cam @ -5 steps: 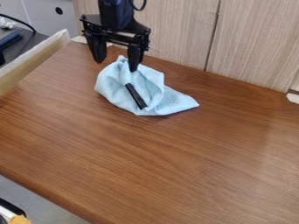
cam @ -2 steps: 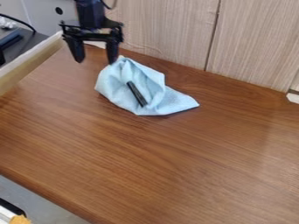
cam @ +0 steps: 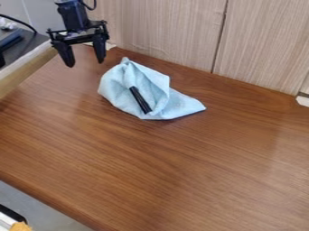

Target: Move the cloth to the bottom right of the table

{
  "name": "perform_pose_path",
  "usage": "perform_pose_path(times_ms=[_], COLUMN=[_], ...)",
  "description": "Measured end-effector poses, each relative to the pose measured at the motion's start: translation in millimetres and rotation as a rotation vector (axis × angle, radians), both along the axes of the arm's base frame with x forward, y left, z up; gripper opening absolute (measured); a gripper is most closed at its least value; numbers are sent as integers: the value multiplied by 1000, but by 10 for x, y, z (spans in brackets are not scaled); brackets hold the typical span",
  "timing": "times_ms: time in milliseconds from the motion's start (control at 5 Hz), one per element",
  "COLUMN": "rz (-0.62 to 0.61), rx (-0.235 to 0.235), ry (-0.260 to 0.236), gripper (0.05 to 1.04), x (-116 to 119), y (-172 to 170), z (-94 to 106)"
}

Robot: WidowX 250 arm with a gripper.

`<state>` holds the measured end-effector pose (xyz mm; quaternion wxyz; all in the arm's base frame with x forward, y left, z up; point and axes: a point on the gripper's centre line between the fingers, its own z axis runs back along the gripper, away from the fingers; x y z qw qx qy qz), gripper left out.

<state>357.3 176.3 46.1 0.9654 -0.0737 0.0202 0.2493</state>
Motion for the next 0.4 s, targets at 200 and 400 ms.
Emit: perform_pose_path(times_ms=[200, 400], rz=[-24, -86], rx=[-12, -29], ry=[11, 26], gripper=[999, 1000], x=[40, 54], y=[-107, -327], z=[-60, -136])
